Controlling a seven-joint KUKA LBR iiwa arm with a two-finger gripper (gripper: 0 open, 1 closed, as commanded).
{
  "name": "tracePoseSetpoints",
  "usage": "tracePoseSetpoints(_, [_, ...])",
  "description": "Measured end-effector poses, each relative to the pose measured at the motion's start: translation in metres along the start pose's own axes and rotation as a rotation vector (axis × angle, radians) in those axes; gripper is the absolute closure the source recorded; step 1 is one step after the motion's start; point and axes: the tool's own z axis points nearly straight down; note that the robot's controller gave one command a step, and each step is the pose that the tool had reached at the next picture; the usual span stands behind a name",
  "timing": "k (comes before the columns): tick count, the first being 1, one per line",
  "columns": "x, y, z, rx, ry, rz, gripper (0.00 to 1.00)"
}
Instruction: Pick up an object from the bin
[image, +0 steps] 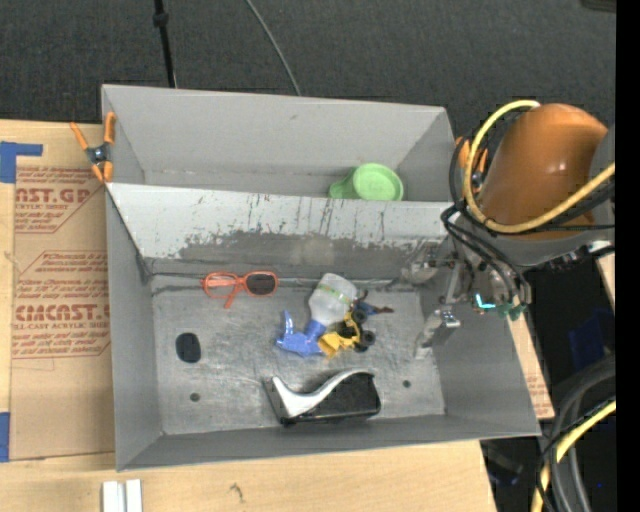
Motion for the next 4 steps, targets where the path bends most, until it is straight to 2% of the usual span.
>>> tracePoseSetpoints(1, [-0.002,0.0,-0.004,0.001,-0.008,-0.001,0.0])
tracePoseSetpoints(2, [-0.019,0.009,0.055,0.001,-0.012,-0.095,0.0])
tracePoseSetpoints(3, [-0.033,0.024,0.072,0.002,-0.007,-0.431,0.0])
tracePoseSetpoints(4, [-0.053,0.025,0.088,0.001,-0.01,-0.49,0.0])
